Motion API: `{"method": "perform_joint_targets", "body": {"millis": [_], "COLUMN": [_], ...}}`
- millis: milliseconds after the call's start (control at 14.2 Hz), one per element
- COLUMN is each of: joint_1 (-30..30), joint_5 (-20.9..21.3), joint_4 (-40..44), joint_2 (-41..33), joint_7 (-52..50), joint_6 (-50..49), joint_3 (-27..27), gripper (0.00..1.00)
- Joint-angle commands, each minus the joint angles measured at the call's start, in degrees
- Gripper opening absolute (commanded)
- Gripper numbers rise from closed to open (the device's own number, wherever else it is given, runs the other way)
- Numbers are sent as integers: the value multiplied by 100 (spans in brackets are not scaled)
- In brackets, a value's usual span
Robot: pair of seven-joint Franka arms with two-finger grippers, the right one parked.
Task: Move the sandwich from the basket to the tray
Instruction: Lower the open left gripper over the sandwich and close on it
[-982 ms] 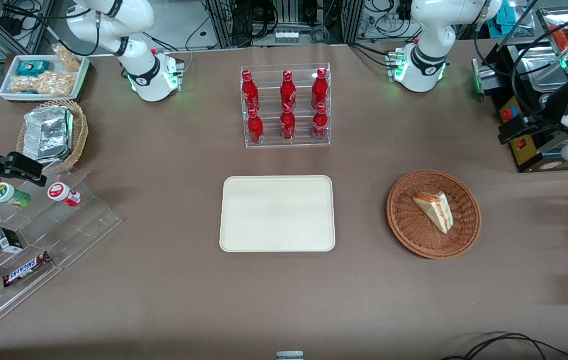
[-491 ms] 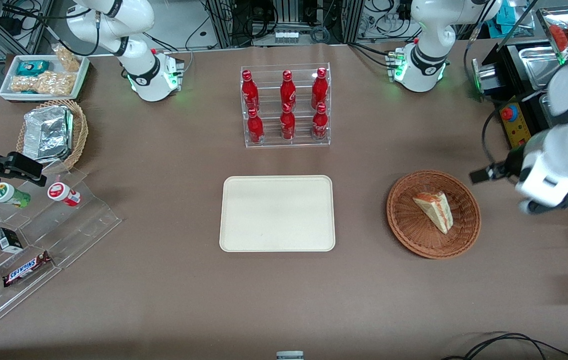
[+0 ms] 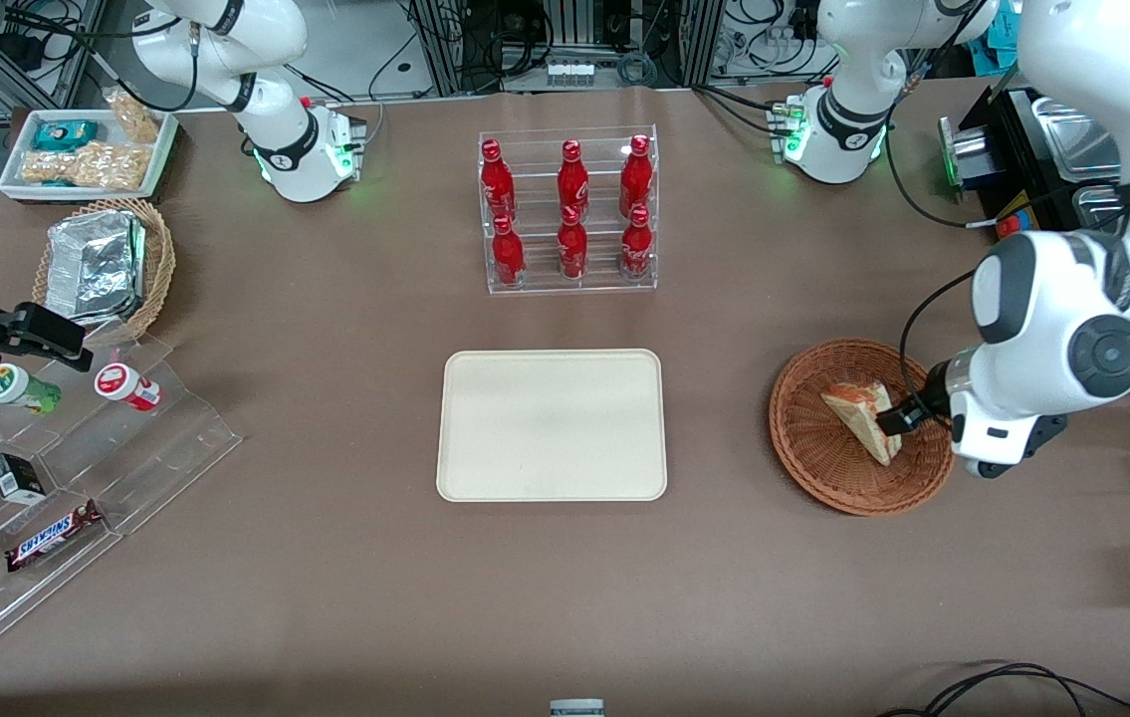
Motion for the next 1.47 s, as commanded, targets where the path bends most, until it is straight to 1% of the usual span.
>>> {"method": "perform_joint_targets", "body": {"millis": [0, 140, 842, 912, 1053, 1123, 1263, 1404], "joint_1": [-207, -216, -207, -207, -190, -198, -216, -216], "joint_5": [-40, -48, -48, -57, -83, -49, -40, -22], "joint_4": [-267, -530, -1050, -1015, -989, -954, -901, -778], "joint_2": [66, 66, 461, 523, 497, 471, 366, 120], "joint_7": [-429, -560, -746, -763, -929, -956, -921, -904], "joint_6": [280, 578, 1493, 1528, 1485, 1467, 1441, 1031], "joint_3": [86, 86, 86, 86, 86, 86, 86, 86], "gripper": [100, 100, 100, 93, 30, 16, 6, 1]}}
